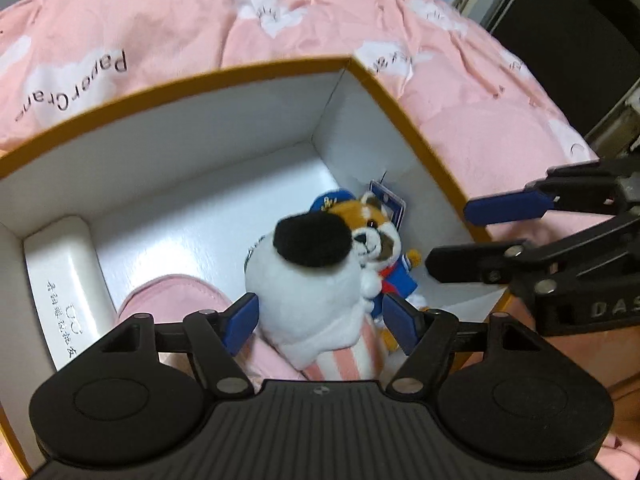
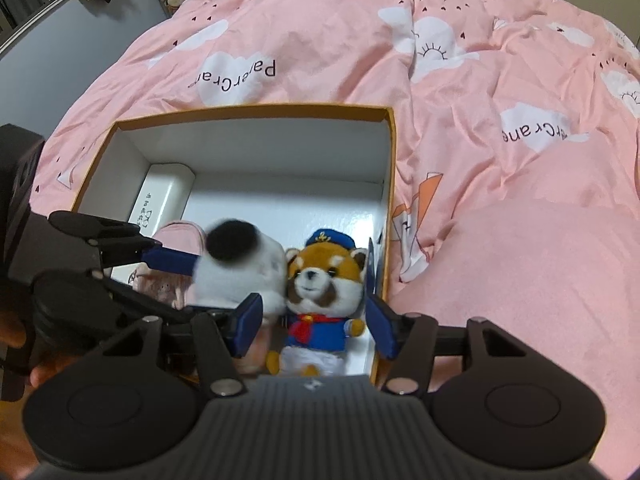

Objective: Organize objects
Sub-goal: 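Lower both plush toys into the orange box and open both grippers, then grasp the dark gray box with the left gripper while the right gripper grasps the photo card, then carry the gray box and photo card up over the orange box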

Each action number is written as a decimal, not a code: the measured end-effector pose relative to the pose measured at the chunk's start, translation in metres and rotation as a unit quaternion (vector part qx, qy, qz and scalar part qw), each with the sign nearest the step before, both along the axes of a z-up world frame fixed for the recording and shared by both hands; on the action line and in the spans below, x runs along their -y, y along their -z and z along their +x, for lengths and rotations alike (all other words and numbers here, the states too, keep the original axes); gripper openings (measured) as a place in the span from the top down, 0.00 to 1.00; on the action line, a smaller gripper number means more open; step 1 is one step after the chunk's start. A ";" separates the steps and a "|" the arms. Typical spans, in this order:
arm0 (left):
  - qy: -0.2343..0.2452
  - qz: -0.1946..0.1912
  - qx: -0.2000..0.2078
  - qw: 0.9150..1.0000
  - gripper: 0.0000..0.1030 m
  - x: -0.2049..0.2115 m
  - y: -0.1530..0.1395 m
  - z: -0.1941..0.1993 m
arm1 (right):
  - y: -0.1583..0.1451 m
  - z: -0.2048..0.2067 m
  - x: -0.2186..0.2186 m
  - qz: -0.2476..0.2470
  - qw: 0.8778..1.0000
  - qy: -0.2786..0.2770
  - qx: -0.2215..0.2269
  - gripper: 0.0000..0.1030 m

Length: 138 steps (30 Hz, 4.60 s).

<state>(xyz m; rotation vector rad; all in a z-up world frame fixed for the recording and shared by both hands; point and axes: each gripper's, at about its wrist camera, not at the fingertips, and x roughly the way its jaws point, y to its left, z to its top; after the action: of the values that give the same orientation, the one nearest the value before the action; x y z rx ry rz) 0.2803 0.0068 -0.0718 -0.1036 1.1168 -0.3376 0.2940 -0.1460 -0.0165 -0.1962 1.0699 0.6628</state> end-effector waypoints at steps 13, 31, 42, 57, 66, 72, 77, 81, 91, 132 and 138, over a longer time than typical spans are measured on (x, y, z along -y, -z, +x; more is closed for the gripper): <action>-0.070 -0.050 -0.036 0.996 0.68 -0.021 0.007 0.006 | 0.006 -0.008 -0.009 0.010 0.999 -0.034 0.003 0.75; -0.078 -0.074 0.090 0.990 0.68 -0.022 -0.050 -0.083 | -0.019 -0.081 0.017 0.110 0.992 -0.001 0.056 0.68; -0.165 -0.077 0.034 0.983 0.50 -0.049 -0.027 -0.146 | 0.037 -0.127 0.021 0.102 0.992 0.056 -0.045 0.47; -0.264 -0.129 -0.082 0.952 0.42 -0.090 0.055 -0.154 | 0.112 -0.130 0.013 0.088 0.980 0.078 -0.161 0.53; -0.273 -0.150 -0.105 0.944 0.31 -0.096 0.077 -0.147 | 0.134 -0.121 0.013 0.113 0.968 0.095 -0.204 0.46; -0.255 -0.167 -0.113 0.946 0.24 -0.091 0.087 -0.142 | 0.140 -0.121 0.012 0.125 0.964 0.095 -0.214 0.42; -0.258 -0.176 -0.111 0.943 0.32 -0.092 0.087 -0.145 | 0.133 -0.125 0.007 0.125 0.968 0.088 -0.200 0.51; -0.254 -0.148 -0.090 0.952 0.44 -0.090 0.072 -0.149 | 0.124 -0.130 0.011 0.123 0.969 0.090 -0.194 0.60; -0.207 -0.086 -0.038 0.974 0.58 -0.074 0.022 -0.165 | 0.086 -0.143 0.011 0.105 0.982 0.043 -0.150 0.74; -0.287 -0.144 0.134 0.938 0.65 -0.101 -0.071 -0.042 | -0.047 -0.029 -0.014 0.220 0.973 0.063 -0.004 0.77; -0.334 -0.172 0.115 0.920 0.65 -0.105 -0.025 -0.004 | -0.015 0.013 -0.027 0.230 0.967 0.109 -0.028 0.77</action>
<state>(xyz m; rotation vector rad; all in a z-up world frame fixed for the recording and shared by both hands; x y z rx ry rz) 0.2768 0.1120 -0.0472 -0.7230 0.7203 0.0742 0.3072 -0.1191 -0.0013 0.3402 0.9474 0.7005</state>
